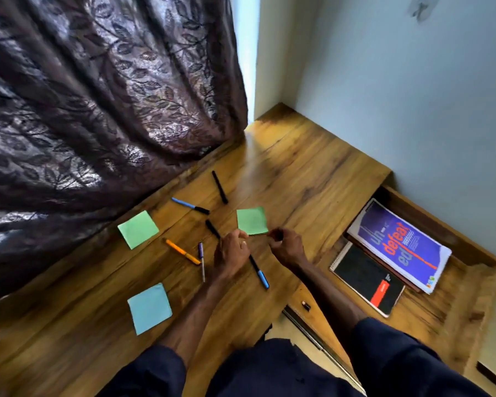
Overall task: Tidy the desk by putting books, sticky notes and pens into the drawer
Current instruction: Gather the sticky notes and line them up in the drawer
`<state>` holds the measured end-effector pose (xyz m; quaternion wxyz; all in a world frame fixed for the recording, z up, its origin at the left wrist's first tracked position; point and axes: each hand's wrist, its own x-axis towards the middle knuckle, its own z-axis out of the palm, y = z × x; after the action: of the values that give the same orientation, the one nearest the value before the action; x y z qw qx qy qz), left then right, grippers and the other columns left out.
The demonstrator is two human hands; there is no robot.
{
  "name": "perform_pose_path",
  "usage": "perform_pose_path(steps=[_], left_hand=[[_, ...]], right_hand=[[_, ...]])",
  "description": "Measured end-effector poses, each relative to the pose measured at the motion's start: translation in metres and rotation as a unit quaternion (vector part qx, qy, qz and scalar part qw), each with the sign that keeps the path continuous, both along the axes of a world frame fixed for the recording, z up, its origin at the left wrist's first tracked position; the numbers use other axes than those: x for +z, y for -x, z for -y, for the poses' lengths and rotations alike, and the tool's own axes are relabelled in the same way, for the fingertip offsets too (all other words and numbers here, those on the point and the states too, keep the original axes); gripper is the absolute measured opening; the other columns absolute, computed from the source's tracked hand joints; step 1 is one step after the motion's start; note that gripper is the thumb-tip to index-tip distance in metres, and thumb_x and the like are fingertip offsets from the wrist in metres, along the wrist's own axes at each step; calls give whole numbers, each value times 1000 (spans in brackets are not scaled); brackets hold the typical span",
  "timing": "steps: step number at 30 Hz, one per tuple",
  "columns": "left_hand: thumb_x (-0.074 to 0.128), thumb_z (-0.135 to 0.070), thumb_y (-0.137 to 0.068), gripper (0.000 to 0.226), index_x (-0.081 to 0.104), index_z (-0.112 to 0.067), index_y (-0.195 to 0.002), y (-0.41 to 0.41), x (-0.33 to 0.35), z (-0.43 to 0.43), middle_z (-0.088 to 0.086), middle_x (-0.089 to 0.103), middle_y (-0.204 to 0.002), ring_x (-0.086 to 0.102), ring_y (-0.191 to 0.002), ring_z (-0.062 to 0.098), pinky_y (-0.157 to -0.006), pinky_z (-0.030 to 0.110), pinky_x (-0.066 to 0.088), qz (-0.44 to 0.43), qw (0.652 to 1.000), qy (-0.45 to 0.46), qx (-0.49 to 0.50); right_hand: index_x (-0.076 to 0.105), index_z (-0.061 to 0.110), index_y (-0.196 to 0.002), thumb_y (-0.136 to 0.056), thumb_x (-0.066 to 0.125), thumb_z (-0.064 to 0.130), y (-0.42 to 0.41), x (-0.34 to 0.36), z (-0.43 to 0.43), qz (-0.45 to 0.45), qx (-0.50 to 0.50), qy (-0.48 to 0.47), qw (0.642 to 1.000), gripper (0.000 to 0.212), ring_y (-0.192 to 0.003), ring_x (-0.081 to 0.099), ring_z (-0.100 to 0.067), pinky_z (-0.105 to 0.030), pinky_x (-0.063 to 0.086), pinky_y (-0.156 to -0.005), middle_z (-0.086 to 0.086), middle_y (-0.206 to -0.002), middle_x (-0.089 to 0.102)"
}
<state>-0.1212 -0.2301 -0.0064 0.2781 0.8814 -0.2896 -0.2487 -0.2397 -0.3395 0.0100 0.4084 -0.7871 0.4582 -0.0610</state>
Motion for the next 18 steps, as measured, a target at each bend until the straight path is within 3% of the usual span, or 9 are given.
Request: perform_pose_path(steps=[4, 8, 12, 18], left_hand=[[56, -11, -94, 29, 66, -17, -120, -14, -13, -2, 4, 65, -129, 55, -126, 23, -104, 33, 46, 12, 999, -3, -31], [53, -15, -98, 38, 58, -14, -136, -18, -25, -4, 6, 60, -137, 48, -132, 24, -108, 33, 42, 15, 996, -32, -82], [52, -17, -96, 32, 59, -12, -127, -20, -30, -4, 9, 62, -130, 49, -129, 29, -108, 38, 43, 13, 993, -59, -97], [51, -17, -95, 30, 60, -12, -124, -27, -31, -3, 6, 62, -131, 49, -127, 27, -106, 37, 43, 16, 992, -70, -101]], right_hand=[[64, 2, -125, -89, 67, 11, -31, 0, 14, -39, 69, 51, 996, 37, -115, 60, -31, -40, 48, -97, -16, -127, 61], [43, 1, -142, -91, 71, 24, -69, -3, 32, -112, 137, 79, 981, 63, -130, 47, -33, -39, 38, -108, -17, -142, 47], [25, -1, -153, -88, 76, 26, -95, -9, 40, -190, 210, 72, 957, 87, -141, 37, -35, -40, 33, -116, -19, -153, 37], [28, 10, -152, -82, 79, 37, -103, -18, 38, -268, 219, 135, 928, 90, -135, 39, -34, -45, 43, -106, -15, -145, 40]])
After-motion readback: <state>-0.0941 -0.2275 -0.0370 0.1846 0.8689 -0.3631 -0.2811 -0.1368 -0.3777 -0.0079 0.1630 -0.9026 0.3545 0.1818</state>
